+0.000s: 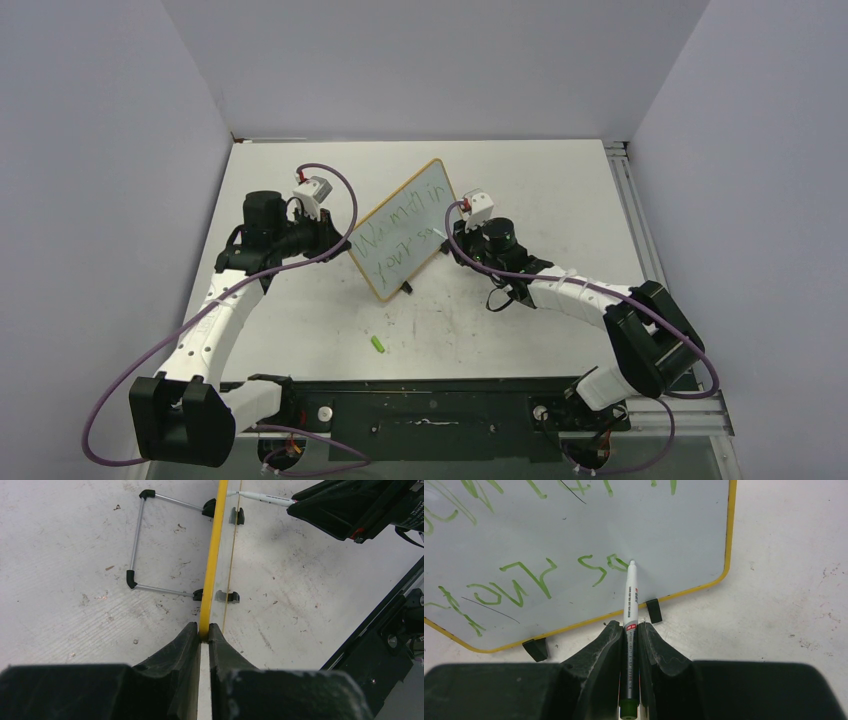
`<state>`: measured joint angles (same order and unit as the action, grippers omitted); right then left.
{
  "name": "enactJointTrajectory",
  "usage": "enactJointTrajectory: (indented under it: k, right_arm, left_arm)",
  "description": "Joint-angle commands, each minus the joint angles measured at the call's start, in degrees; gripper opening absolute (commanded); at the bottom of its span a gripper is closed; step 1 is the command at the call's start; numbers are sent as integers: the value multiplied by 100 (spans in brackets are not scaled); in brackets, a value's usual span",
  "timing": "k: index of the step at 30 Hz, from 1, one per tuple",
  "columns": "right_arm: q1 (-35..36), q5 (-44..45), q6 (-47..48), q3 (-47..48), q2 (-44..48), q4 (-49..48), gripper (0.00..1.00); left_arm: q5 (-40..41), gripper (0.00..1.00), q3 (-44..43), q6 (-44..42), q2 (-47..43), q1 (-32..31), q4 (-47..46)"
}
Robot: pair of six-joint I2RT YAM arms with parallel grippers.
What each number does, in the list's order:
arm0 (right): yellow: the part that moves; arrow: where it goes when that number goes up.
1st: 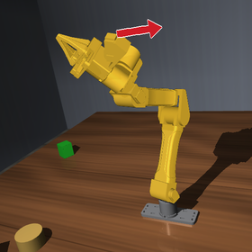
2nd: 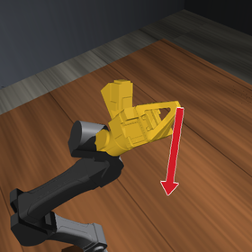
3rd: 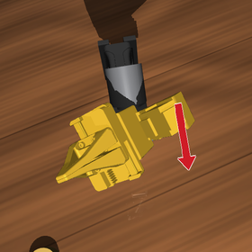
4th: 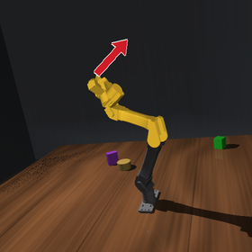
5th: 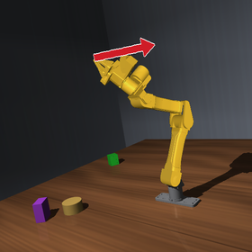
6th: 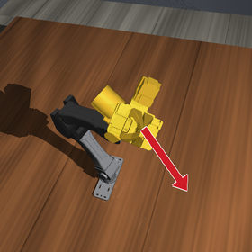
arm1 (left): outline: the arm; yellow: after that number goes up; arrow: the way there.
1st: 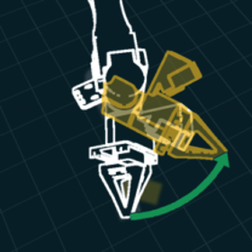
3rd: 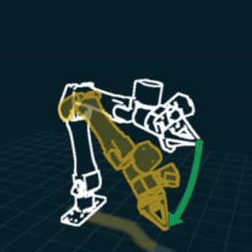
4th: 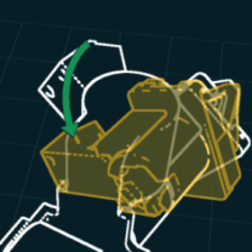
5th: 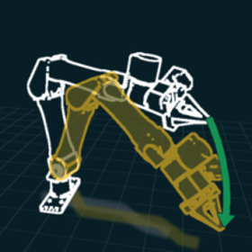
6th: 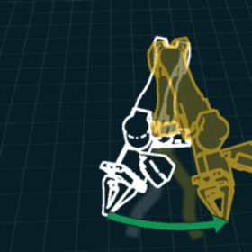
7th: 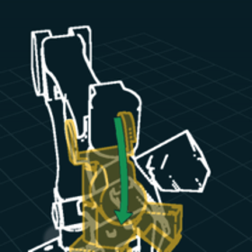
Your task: Write a sentence on the whiteboard
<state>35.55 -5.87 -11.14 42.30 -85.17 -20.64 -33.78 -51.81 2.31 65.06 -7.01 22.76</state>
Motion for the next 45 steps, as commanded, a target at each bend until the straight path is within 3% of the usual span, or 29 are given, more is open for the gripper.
enactJointTrajectory:
  k: [1,45]
  right_arm:
    - [-19,61,23,237,89,-364,5]
    - [102,311,-74,-20,-216,-92,5]
  left_arm:
    - [108,0,-85,-204,49,19,252]
    - [92,0,-86,-196,36,15,257]
